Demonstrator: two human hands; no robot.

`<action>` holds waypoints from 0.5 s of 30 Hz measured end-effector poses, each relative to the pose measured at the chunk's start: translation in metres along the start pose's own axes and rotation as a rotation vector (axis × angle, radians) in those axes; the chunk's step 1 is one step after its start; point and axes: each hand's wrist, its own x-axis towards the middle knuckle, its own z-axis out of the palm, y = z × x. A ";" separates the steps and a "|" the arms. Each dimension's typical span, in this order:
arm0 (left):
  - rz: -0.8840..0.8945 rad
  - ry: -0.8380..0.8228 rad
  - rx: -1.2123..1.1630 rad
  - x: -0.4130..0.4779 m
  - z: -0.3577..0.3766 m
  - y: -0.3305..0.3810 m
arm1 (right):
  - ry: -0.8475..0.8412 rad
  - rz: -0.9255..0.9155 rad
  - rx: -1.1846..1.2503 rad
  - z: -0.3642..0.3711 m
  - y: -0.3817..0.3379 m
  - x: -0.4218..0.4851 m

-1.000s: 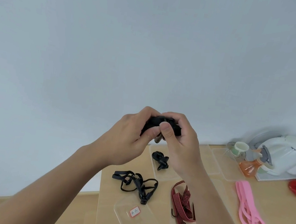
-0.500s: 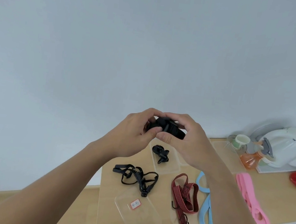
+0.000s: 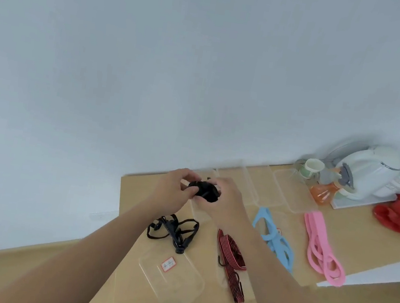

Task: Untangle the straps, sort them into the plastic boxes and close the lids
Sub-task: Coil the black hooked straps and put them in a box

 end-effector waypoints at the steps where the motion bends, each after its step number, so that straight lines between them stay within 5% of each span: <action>1: -0.033 0.009 0.011 0.006 0.007 -0.009 | -0.005 0.026 -0.005 0.009 0.013 0.004; 15: -0.437 0.039 0.409 0.020 0.039 -0.091 | -0.350 -0.342 -0.590 0.031 0.100 0.062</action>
